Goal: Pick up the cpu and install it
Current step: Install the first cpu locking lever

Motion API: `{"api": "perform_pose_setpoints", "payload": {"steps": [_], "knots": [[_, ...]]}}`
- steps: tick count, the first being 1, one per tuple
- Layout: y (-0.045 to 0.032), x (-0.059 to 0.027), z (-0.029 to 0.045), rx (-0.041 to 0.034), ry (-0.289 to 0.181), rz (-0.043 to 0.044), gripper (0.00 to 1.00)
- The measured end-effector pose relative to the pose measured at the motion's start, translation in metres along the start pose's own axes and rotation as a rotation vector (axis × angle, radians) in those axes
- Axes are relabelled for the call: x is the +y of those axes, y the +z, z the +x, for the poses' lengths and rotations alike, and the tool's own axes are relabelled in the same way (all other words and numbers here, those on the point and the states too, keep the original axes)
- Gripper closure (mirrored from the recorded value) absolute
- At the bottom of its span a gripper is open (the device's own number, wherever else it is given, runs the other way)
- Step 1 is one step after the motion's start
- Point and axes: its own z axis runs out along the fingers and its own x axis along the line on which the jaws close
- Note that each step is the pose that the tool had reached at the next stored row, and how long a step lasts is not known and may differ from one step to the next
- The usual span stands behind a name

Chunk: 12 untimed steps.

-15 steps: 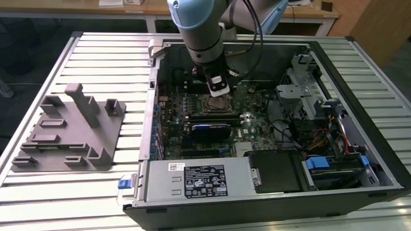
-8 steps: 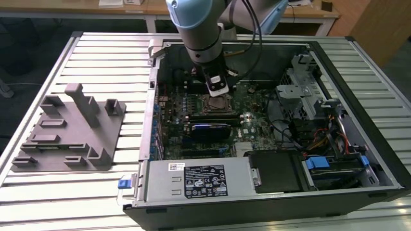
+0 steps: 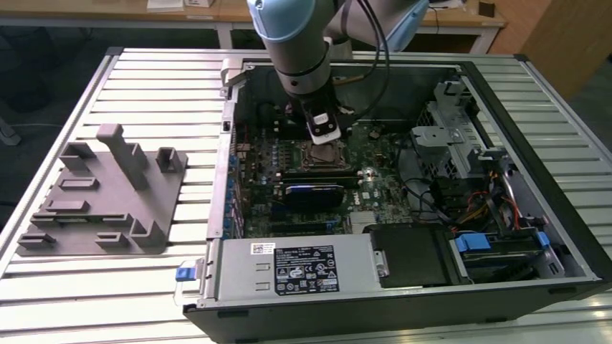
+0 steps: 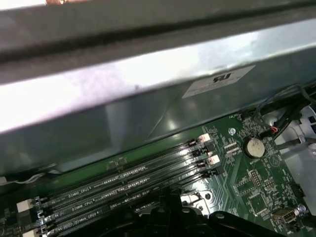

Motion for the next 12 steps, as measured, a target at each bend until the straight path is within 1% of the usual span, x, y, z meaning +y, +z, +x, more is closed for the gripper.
{"api": "perform_pose_setpoints", "payload": {"steps": [2, 8, 12], "knots": [[0.0005, -0.0002, 0.0001, -0.0010, -0.001, 0.0028, 0.89], [0.0004, -0.0001, 0.0001, -0.0010, -0.001, 0.0027, 0.89], [-0.0058, 0.0019, -0.0011, 0.0005, 0.000, -0.0020, 0.89]]}}
